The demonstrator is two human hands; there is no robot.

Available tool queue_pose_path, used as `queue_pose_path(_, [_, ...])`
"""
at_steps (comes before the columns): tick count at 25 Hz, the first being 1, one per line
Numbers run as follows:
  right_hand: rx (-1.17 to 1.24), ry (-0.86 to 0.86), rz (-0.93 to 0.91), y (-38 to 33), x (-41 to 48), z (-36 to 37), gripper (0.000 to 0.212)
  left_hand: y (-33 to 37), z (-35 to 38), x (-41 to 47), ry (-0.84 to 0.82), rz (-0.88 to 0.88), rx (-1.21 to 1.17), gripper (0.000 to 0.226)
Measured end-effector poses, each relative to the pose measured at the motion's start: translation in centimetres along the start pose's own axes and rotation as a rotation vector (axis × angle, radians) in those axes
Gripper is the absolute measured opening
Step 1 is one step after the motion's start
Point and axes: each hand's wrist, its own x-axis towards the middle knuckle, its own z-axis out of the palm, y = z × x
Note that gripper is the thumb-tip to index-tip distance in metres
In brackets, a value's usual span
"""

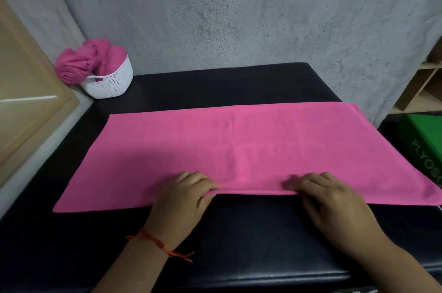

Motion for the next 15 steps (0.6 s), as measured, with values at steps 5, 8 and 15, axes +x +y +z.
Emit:
queue_pose_path(5, [-0.094, 0.069, 0.245, 1.9, -1.0, -1.7, 0.051, -2.4, -2.1, -1.7, -0.019, -0.123, 0.075, 0.024])
queue_pose_path(8, [-0.116, 0.083, 0.327, 1.8, -1.2, -2.4, 0.034, -2.7, -3.7, -2.2, -0.033, -0.204, -0.02, 0.027])
queue_pose_path(15, [-0.098, -0.066, 0.335, 0.5, -2.3, -4.6, 0.018, -3.0, -7.7, -3.7, -0.387, -0.406, -0.354, 0.043])
